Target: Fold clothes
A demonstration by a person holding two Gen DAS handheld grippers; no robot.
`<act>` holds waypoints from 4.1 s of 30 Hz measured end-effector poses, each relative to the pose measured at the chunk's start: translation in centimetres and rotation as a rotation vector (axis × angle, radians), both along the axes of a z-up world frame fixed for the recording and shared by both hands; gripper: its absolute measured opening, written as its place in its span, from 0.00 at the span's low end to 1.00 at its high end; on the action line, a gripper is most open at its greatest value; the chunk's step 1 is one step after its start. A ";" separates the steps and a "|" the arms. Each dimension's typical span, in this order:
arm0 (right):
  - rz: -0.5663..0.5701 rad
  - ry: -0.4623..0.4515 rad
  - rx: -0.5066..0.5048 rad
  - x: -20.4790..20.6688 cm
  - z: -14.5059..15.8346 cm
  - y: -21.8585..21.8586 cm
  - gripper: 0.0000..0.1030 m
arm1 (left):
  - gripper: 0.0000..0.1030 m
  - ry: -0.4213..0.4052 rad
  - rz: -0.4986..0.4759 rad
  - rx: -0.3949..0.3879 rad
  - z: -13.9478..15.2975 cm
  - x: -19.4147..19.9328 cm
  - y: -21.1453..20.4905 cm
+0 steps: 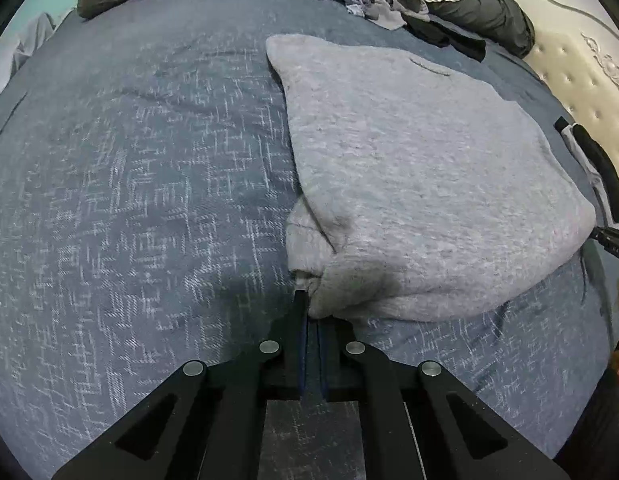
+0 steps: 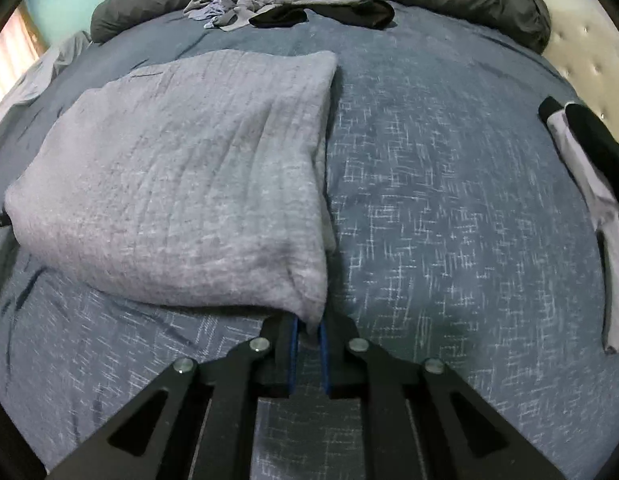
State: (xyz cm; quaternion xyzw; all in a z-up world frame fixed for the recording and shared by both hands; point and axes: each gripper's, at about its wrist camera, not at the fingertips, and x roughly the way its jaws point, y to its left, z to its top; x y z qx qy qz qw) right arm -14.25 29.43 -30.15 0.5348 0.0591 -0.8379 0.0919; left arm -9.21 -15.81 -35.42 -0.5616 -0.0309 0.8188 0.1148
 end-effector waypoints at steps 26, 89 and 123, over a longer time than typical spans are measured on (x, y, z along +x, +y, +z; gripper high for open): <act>-0.009 0.003 -0.200 0.3 4.3 -1.3 0.10 | 0.34 0.144 0.089 0.102 6.2 -6.5 1.8; 0.038 -0.024 -0.134 -0.6 -3.2 -20.0 0.11 | 0.61 0.236 0.121 0.290 4.8 -5.1 0.0; 0.003 -0.083 -0.055 -17.3 -2.1 -19.2 0.10 | 0.67 0.225 0.195 0.295 3.7 -5.4 -3.1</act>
